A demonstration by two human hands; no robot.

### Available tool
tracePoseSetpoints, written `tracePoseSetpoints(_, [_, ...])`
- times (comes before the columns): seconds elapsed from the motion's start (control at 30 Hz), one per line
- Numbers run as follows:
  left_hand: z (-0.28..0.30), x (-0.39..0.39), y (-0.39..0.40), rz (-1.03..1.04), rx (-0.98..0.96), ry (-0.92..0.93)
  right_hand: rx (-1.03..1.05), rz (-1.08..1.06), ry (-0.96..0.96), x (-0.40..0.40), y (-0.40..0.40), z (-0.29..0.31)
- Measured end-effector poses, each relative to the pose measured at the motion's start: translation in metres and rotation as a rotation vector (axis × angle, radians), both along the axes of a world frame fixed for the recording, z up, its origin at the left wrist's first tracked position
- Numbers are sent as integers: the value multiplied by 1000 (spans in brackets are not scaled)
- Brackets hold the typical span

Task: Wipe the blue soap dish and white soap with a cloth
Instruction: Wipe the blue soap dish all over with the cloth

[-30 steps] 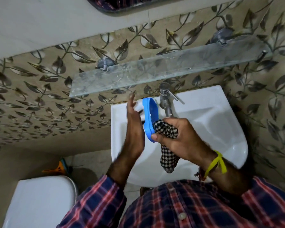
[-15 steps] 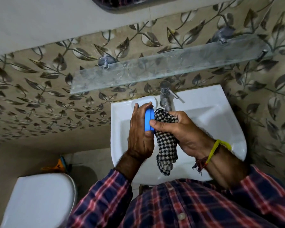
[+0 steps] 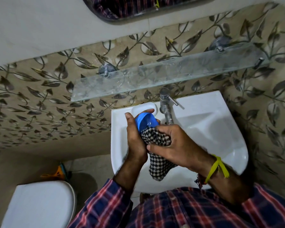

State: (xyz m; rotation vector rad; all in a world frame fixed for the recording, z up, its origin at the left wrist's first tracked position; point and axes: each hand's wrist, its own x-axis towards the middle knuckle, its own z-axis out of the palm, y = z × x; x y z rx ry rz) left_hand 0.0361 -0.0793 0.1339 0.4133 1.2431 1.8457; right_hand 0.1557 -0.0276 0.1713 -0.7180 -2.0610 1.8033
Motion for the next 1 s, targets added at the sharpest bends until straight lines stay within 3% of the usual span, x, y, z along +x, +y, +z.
tracePoseSetpoints(0.07, [4,-5,1,-23,-67,-94,132,26,-53,1,2,0])
tracePoseSetpoints(0.13, [6,-15,2,-84,-116,-208,75,-42,-25,7,6,-2])
tracePoseSetpoints(0.27, [1,-30,-1,-138,-205,-447,-512,-260,146,24,30,-1])
tracePoseSetpoints(0.37, [-10,-29,-4,-114,-305,-565,-714,-235,156,27,44,-2])
tracePoseSetpoints(0.67, [-39,-32,-15,-137,-385,-569,-841,-410,89,40,53,-32])
tracePoseSetpoints(0.83, [-50,-31,-27,-103,-367,-628,-710,-440,34,38,43,-49])
tracePoseSetpoints(1.0, [-47,-17,-31,-123,-369,-457,-791,-439,147,26,45,-48])
